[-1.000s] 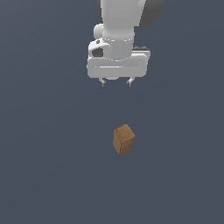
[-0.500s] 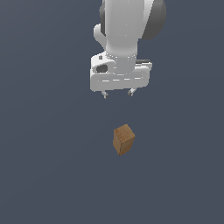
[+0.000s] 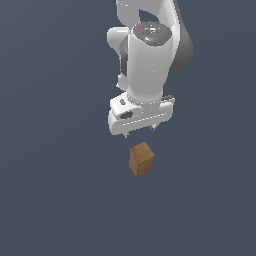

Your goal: Pick up the object and move it to a goal position.

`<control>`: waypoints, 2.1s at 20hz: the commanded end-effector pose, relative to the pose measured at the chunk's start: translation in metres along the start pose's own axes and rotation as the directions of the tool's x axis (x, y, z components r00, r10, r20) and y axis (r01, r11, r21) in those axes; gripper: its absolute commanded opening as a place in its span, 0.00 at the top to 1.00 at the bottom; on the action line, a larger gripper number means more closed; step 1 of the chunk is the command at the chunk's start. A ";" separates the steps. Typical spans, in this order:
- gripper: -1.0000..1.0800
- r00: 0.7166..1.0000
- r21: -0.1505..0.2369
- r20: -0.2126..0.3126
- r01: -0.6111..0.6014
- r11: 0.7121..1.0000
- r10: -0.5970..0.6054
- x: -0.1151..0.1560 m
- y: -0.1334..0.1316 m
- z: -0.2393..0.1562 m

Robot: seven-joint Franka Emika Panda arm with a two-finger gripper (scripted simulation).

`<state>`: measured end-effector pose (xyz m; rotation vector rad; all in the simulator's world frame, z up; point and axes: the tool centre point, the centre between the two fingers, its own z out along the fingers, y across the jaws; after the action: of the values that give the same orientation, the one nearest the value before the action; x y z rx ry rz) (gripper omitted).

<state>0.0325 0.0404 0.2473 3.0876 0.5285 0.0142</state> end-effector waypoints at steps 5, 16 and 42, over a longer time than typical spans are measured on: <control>0.04 0.996 0.006 0.004 0.092 0.996 -0.093 0.025 0.000 0.034; 0.04 0.990 0.012 0.007 0.140 0.990 -0.141 0.036 -0.001 0.054; 1.00 0.990 0.012 0.006 0.144 0.990 -0.144 0.037 -0.001 0.105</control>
<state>0.0673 0.0528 0.1424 3.0506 0.7516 -0.0024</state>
